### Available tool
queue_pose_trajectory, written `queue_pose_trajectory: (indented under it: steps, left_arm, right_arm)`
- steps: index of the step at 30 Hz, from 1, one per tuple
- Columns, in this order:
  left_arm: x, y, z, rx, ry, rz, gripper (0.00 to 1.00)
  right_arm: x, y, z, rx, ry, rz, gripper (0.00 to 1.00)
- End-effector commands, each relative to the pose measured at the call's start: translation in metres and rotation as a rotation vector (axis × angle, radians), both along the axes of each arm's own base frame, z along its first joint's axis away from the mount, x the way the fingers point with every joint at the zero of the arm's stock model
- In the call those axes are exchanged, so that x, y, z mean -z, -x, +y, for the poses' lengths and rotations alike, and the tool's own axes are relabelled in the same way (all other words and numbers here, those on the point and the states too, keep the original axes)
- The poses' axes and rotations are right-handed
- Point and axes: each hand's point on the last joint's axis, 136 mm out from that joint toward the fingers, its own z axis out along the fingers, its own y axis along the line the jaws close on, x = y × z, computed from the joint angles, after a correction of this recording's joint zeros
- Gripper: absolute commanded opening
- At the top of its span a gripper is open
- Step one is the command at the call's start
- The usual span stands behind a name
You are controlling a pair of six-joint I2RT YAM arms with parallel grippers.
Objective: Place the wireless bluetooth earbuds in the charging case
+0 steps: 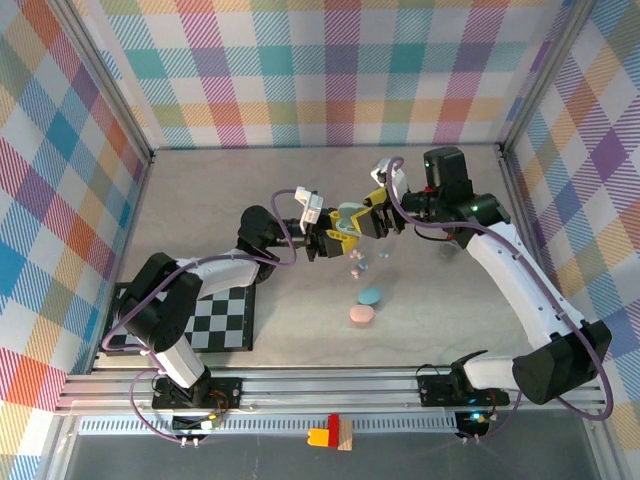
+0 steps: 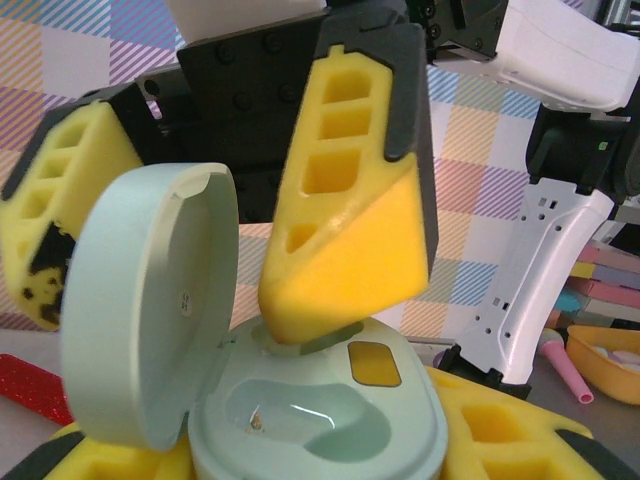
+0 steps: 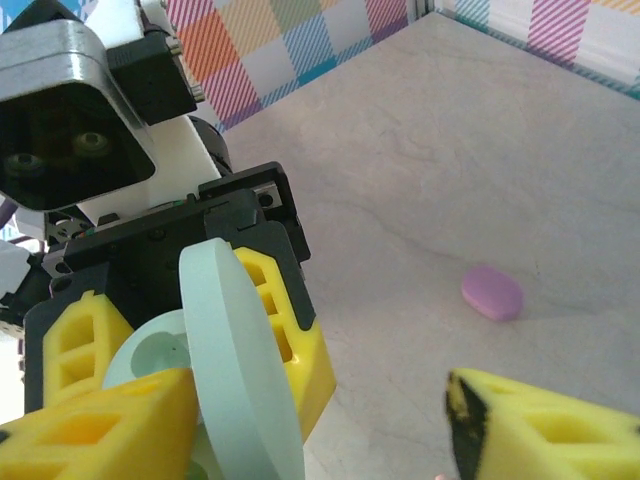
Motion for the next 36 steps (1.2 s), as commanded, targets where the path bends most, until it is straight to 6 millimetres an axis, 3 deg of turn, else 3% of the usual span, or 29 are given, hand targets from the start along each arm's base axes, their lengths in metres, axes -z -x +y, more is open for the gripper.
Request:
queue_pose_trajectory:
  steps: [1,8,12,15,19,23,27,32,36]
  left_arm:
    - [-0.014,0.009,0.005,0.002,0.038,-0.055,0.31]
    - [-0.008,-0.002,0.010,-0.047,0.039,-0.052,0.31]
    - [-0.006,-0.008,0.017,-0.073,0.036,-0.055,0.31]
    - [-0.006,-0.012,0.025,-0.093,0.034,-0.056,0.31]
    - [-0.004,-0.015,0.033,-0.118,0.031,-0.053,0.31]
    - [-0.003,-0.016,0.038,-0.130,0.029,-0.049,0.31]
    - [-0.004,-0.018,0.042,-0.142,0.030,-0.049,0.31]
    - [0.001,-0.021,0.048,-0.159,0.023,-0.045,0.31]
    - [0.000,-0.022,0.048,-0.158,0.023,-0.049,0.31]
  right_arm:
    - [-0.020,0.005,-0.005,-0.001,-0.042,-0.062,0.71]
    - [-0.037,0.015,-0.020,0.030,-0.116,-0.119,0.77]
    - [-0.049,0.016,-0.043,0.103,-0.251,-0.111,0.80]
    - [-0.039,0.003,-0.061,0.228,-0.308,-0.054,0.80]
    - [0.005,-0.023,-0.081,0.439,-0.319,0.108,0.78]
    - [0.070,-0.044,-0.092,0.616,-0.262,0.343,0.75]
    - [0.131,-0.050,-0.094,0.747,-0.225,0.539,0.71]
    - [0.200,-0.047,-0.074,0.791,-0.133,0.733,0.67]
    - [0.228,-0.051,-0.042,0.713,-0.066,0.792,0.65]
